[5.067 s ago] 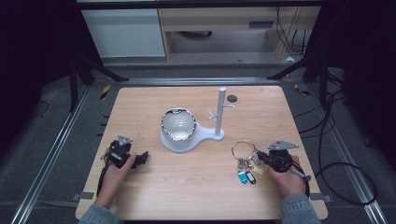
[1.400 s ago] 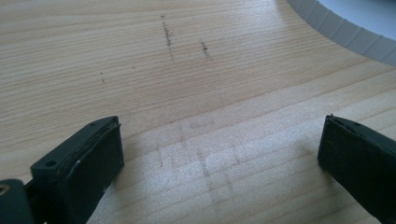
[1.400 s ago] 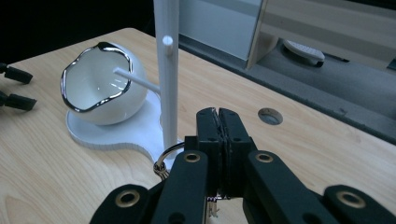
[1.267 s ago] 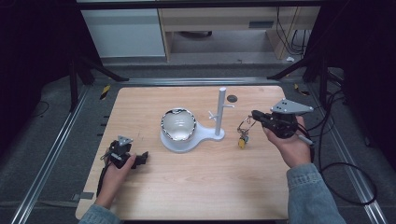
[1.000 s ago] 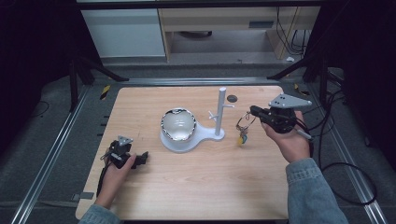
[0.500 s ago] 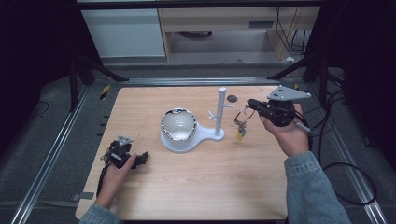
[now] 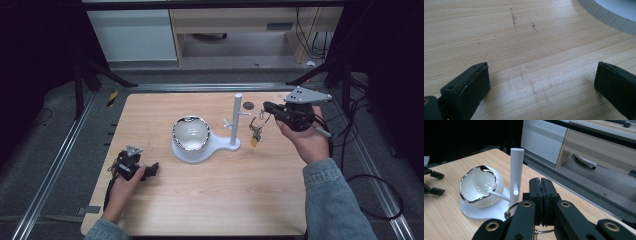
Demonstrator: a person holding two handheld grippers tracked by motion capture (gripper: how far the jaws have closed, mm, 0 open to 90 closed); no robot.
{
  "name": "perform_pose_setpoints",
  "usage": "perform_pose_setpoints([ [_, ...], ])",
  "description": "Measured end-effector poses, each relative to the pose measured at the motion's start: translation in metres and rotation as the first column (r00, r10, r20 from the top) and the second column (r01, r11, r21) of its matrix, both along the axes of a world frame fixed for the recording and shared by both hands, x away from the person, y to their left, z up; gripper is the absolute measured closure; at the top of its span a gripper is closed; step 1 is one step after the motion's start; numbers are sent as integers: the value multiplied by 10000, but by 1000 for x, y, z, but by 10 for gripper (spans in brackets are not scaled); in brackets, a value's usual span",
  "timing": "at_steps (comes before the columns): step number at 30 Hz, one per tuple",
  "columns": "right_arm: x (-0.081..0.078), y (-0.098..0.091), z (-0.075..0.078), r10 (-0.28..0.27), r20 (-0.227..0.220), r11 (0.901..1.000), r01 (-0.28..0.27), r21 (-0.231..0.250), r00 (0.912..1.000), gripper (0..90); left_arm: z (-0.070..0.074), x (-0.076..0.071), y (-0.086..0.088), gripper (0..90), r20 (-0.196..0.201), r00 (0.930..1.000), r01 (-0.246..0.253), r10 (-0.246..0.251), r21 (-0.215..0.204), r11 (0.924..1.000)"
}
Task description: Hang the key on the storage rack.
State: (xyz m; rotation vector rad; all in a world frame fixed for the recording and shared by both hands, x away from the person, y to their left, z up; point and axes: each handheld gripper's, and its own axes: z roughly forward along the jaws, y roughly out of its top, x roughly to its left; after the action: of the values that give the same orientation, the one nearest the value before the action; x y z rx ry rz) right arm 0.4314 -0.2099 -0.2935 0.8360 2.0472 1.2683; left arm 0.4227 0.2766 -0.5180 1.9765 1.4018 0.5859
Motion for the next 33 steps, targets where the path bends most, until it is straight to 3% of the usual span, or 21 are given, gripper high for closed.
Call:
perform_pose_setpoints([
  [33,5,16,16,270,255,9996,-267,-107,9993,887,0,0,0,0,-3,10000,14,-14,2,10000],
])
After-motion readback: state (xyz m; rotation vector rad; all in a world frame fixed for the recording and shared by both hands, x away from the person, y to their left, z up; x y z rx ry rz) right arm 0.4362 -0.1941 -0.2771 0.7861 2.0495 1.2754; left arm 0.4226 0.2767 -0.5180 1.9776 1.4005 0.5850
